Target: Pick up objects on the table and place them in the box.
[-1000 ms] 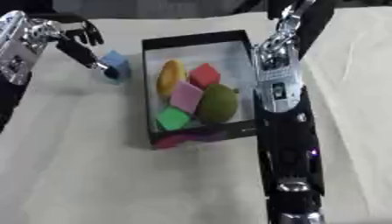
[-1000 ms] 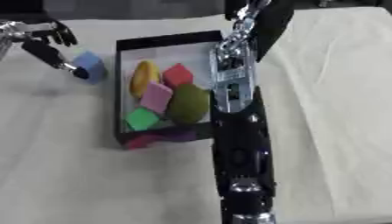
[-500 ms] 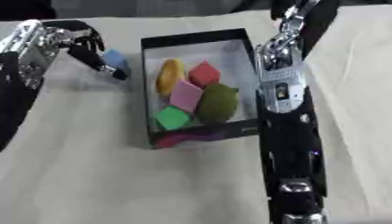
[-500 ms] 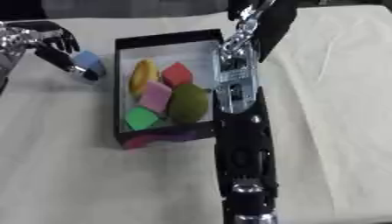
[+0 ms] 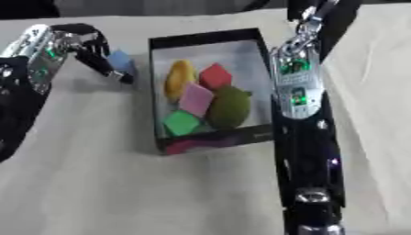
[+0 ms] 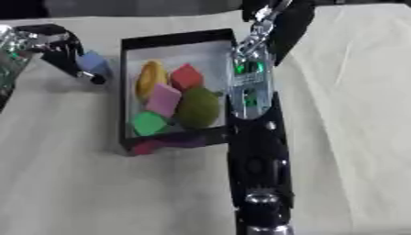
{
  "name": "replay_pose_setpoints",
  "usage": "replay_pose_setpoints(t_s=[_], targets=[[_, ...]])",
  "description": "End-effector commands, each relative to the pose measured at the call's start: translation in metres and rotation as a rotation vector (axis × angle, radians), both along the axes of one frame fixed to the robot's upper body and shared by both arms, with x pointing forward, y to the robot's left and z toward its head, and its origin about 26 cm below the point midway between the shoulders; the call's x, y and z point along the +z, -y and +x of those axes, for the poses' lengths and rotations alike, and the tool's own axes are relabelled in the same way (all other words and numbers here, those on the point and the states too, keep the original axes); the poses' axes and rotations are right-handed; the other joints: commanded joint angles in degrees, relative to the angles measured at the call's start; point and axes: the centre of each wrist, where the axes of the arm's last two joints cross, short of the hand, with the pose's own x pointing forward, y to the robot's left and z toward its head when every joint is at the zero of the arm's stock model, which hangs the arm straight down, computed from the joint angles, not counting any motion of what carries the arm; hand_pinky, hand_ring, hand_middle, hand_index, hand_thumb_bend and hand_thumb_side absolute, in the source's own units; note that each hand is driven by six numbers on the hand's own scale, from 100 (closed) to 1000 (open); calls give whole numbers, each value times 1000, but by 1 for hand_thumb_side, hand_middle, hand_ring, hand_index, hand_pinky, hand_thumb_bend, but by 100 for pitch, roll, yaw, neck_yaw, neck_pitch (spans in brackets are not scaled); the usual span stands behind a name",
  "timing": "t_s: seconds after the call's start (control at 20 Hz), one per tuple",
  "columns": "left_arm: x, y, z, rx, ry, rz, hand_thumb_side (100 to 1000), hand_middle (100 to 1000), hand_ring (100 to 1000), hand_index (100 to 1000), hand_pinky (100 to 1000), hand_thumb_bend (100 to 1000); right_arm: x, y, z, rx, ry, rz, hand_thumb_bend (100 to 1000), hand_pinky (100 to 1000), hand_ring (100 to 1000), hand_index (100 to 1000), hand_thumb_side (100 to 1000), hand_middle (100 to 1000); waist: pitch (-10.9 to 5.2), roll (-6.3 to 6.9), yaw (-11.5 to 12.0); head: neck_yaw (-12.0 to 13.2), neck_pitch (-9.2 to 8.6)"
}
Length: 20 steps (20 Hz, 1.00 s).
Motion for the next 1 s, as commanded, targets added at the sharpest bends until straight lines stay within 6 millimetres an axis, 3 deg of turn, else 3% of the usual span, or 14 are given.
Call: replay_pose_setpoints(t_s=[0.05,0.55,0.85,1.0], targets=[[16,-2,1,10,48,-5,584,596,713,719,753,753,9,1,0,-6,26,5,100,831,730,819,729,742,9,12,-7,21,-85],[12,1,3,39,72,-37,596,567,684,695,733,612,11,0,0,-3,28,8,100,832,730,819,730,742,68,10,-60,60,-136],[14,8,0,12,57,-44,479,567,678,696,731,419,9,2,1,-8,21,13,100,832,730,819,735,743,61,20,-25,37,-105],[16,11,-1,5,45,-50,336,567,676,697,730,257,7,2,1,-9,17,15,100,833,730,819,736,743,42,20,-9,23,-103]])
